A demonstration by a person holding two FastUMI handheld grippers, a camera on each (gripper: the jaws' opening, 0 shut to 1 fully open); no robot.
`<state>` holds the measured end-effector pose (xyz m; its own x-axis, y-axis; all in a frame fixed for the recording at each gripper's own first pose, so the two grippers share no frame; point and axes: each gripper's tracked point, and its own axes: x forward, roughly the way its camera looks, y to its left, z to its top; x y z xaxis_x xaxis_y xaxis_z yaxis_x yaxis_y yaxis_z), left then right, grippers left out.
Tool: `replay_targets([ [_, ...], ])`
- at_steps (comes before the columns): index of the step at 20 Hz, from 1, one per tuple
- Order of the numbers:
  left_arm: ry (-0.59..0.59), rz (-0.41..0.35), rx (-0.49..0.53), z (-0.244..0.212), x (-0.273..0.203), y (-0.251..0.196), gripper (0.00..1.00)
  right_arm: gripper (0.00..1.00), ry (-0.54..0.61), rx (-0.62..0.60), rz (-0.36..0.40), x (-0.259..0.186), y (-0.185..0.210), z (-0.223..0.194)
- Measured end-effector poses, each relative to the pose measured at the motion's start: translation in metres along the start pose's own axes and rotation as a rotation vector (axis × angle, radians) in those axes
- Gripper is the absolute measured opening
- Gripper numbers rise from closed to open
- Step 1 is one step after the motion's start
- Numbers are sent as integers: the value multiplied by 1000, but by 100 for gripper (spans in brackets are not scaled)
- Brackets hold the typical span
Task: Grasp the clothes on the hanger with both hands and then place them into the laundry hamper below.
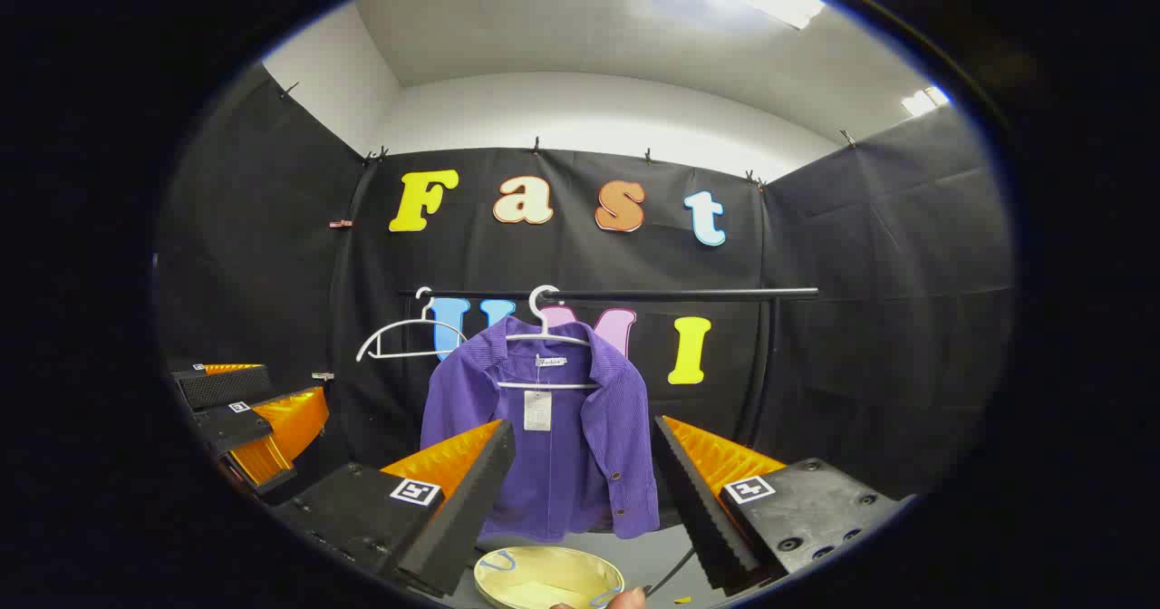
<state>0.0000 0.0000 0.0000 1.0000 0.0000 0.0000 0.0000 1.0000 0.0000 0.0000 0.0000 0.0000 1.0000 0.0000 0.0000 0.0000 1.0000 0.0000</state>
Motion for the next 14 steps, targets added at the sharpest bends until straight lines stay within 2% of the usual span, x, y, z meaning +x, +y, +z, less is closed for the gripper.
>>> replay_targets([
  [14, -9, -12, 15, 4, -2, -2, 96, 97, -1, 4, -20, -2, -7, 1],
])
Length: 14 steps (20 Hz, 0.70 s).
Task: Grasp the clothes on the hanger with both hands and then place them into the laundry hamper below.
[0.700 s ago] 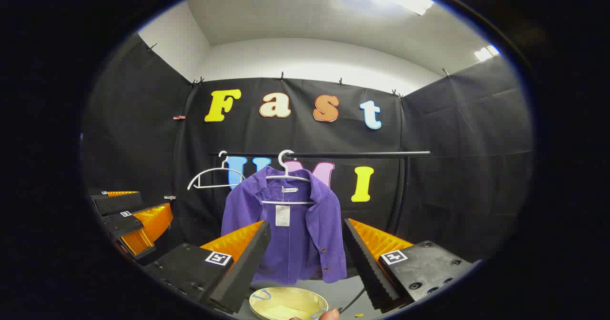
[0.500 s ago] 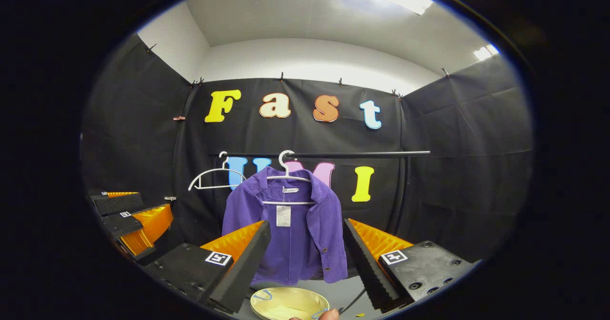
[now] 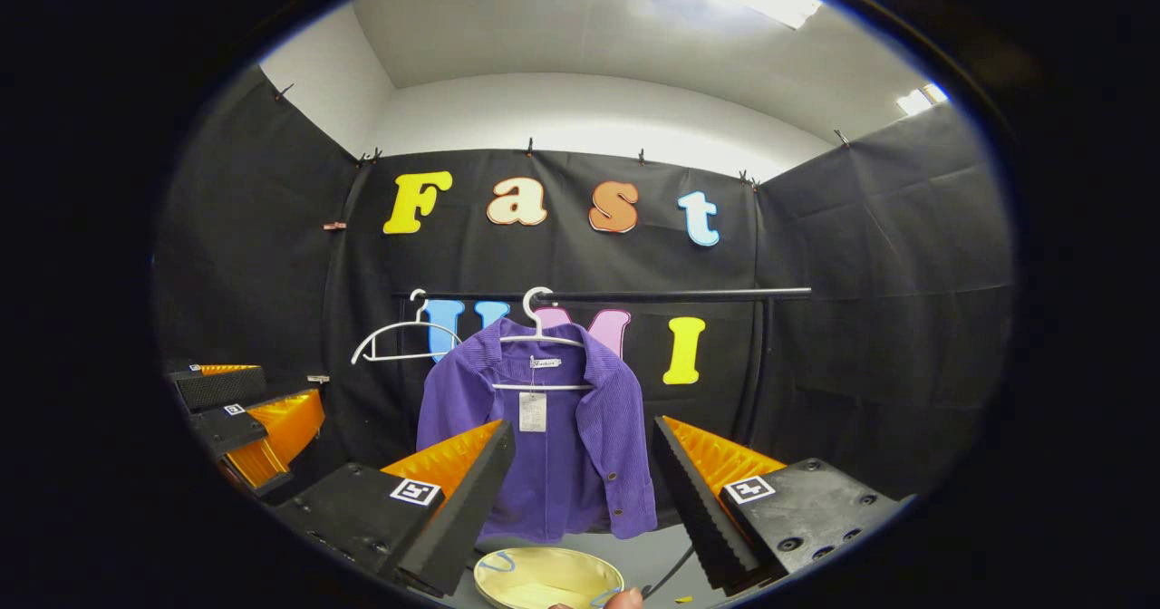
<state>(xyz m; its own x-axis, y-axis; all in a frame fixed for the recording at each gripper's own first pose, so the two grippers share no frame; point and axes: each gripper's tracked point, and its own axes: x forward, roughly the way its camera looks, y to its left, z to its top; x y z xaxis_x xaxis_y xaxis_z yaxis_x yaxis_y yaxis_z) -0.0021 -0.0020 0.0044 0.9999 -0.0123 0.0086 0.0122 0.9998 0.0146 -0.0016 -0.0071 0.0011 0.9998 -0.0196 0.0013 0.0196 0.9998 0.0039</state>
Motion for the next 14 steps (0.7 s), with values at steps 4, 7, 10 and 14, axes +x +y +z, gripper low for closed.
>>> replay_targets([
  [4, 2, 2, 2, -1, 2, -1, 96, 97, 1, 3, 1, 2, -1, -1],
  [7, 4, -7, 11, -3, 6, -4, 96, 97, 1, 10, 0, 5, -1, -1],
  [10, 5, -23, 15, -3, 15, -11, 96, 97, 4, 14, -1, 15, -3, -3],
  [14, 5, -33, 12, -2, 38, -25, 96, 97, -5, 20, 1, 42, -13, -1],
])
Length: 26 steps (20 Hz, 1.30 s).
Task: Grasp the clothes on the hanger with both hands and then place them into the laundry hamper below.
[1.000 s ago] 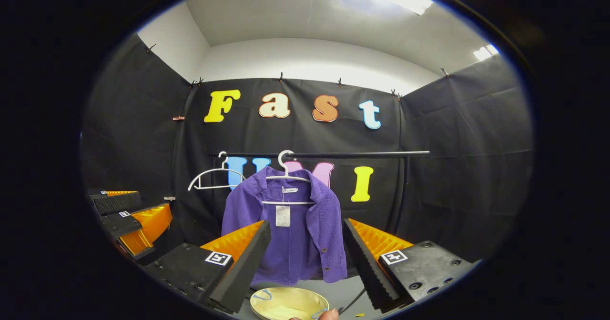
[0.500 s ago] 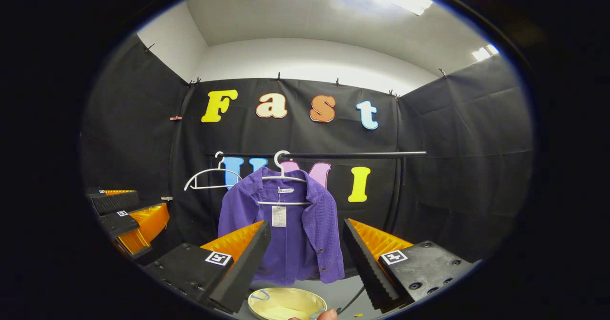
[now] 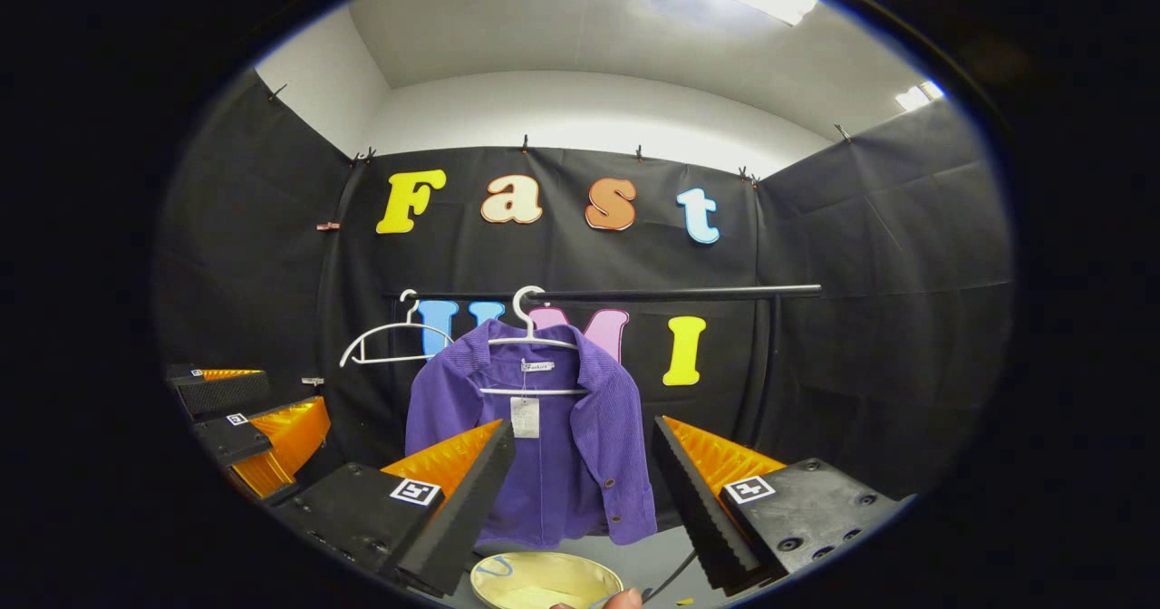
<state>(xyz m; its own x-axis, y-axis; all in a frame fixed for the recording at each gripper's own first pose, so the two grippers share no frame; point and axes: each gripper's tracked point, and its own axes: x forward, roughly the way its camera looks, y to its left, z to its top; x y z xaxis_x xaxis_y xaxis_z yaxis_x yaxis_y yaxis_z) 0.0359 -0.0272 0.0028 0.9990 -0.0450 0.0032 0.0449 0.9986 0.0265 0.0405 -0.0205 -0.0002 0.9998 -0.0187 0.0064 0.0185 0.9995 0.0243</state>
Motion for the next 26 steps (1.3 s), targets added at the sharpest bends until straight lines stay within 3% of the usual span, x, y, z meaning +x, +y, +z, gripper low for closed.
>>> replay_targets([
  [9, -22, 5, 11, 5, 104, -49, 95, 97, -70, -23, 48, 97, -24, 5],
  [19, 20, 123, 65, -35, 234, -50, 94, 97, -44, 2, 142, 200, -26, -45],
  [22, 37, 167, 73, -49, 260, -44, 94, 97, -61, 14, 186, 227, -14, -50],
  [26, 26, 227, 77, -49, 280, -30, 94, 97, -65, -5, 189, 265, -10, -66],
])
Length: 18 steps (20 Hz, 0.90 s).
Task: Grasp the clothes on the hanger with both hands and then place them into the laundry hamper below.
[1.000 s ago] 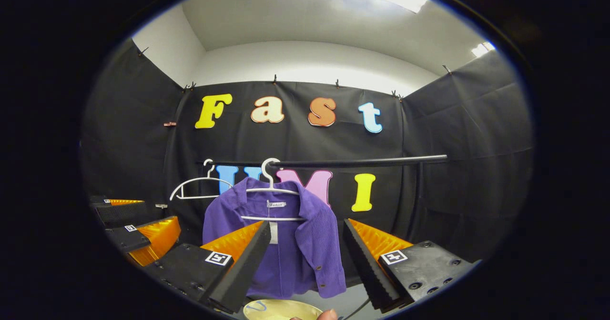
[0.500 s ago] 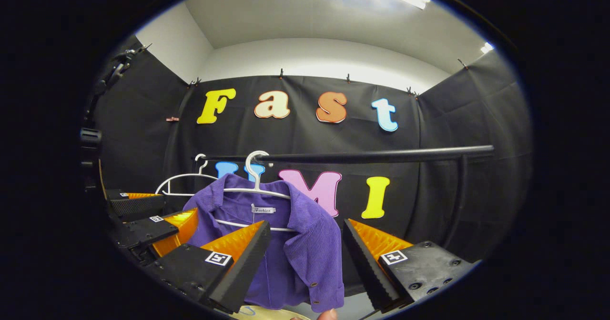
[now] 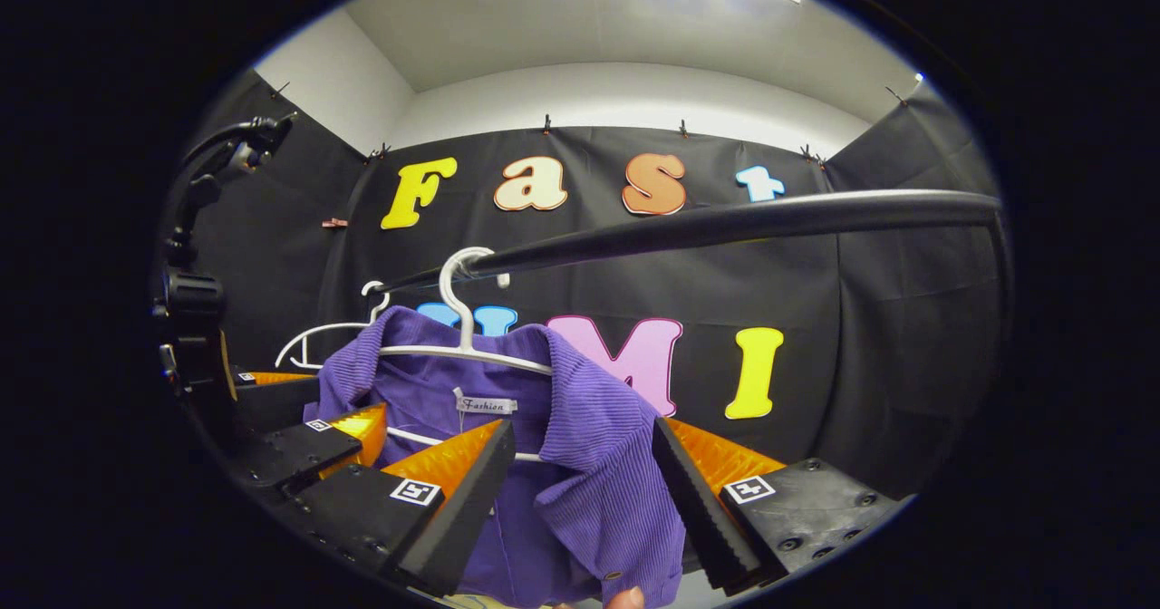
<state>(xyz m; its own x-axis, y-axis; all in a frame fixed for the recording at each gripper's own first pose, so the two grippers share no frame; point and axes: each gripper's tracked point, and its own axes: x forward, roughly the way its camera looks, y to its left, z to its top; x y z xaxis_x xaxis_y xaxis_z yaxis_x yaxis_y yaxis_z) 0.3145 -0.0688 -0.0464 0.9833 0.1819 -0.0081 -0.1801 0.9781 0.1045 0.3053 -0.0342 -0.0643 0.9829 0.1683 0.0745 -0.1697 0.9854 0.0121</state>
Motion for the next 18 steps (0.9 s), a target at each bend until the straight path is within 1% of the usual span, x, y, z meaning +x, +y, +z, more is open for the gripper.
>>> replay_targets([
  [1, 0, 16, 2, -2, 3, 3, 95, 97, 4, -5, -7, 7, -1, -5],
  [2, -4, 31, 4, -1, 6, 6, 99, 97, 4, -4, -11, 14, 0, -9],
  [4, -23, 35, 7, 2, 11, 7, 99, 97, -4, -9, -34, 26, -1, -15],
  [6, -31, 56, 17, 3, 14, 12, 92, 97, -5, -25, -72, 37, -4, -24],
  [7, -35, 69, 19, 2, 16, 15, 84, 97, -3, -23, -75, 42, -3, -28],
  [8, -39, 74, 17, 2, 17, 17, 76, 97, -12, -17, -97, 46, -7, -30],
  [9, -44, 79, 16, 1, 18, 16, 68, 81, -23, -16, -107, 48, -11, -30],
  [10, -47, 69, 15, 2, 19, 14, 66, 64, -27, -30, -123, 51, -14, -33],
  [11, -46, 63, 18, 0, 19, 14, 60, 48, -29, -48, -135, 51, -19, -35],
  [12, -40, 67, 20, -1, 18, 18, 57, 31, -28, -52, -129, 51, -17, -35],
  [13, -47, 73, 18, 0, 16, 22, 48, 14, -39, -49, -110, 51, -14, -34],
  [15, -44, 63, 7, -1, 17, 23, 31, 12, -8, -54, -96, 49, -17, -42],
  [18, -21, 48, 8, -3, 16, 24, 22, 12, -22, -54, -99, 40, -21, -33],
])
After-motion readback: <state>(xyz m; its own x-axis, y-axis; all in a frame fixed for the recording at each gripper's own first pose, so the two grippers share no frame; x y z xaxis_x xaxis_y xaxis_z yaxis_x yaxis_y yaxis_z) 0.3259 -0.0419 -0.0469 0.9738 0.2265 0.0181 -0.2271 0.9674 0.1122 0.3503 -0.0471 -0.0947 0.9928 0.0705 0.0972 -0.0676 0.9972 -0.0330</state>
